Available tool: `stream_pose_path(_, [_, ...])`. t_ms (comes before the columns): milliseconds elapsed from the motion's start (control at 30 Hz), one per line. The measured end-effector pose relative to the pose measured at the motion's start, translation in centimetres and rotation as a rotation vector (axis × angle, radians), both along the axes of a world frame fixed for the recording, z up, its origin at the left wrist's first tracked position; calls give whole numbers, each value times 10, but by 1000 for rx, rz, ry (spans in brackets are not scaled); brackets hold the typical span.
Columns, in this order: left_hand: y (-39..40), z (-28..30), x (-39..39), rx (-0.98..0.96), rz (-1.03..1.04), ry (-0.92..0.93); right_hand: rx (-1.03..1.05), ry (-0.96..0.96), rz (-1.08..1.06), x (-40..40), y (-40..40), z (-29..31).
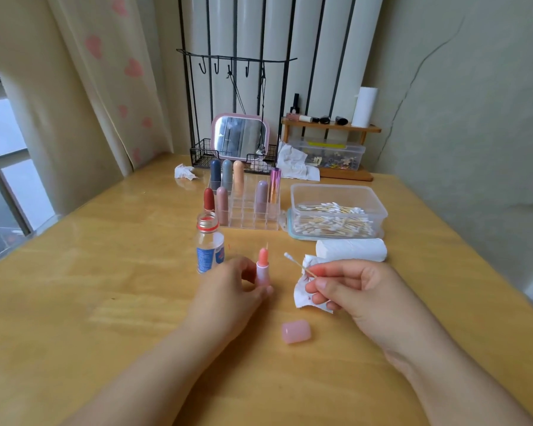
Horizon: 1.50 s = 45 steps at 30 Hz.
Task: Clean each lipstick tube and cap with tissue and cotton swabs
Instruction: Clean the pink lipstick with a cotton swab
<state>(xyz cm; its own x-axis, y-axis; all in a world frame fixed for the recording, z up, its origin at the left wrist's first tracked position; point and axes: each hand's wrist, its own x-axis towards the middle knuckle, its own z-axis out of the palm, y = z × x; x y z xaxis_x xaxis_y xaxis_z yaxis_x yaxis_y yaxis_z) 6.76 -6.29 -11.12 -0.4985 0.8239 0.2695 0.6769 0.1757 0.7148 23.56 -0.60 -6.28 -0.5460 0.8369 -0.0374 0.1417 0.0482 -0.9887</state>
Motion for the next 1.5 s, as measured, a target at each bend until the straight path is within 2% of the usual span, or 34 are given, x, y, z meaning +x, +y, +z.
stream_pose_path(133, [-9,7,3,128,-52,-156,227,11,-74,-1,-2,1])
stream_pose_path(333, [-22,26,12,300,-251,-568,594,66,-155,4,-11,9])
stream_pose_path(433, [-27,35,22,346,-366,-657,740,93,-182,6,-13,10])
stream_pose_path(567, [-29,39,28,386,-385,-736,854,100,-191,9,-15,12])
stream_pose_path(967, [-31,42,31,425,-387,-737,923,93,-197,12,-15,15])
stream_pose_path(1267, [-31,42,31,428,-395,-750,814,197,-127,12,-13,17])
stream_pose_path(1500, [-32,39,30,422,-425,-736,710,197,-142,14,-11,17])
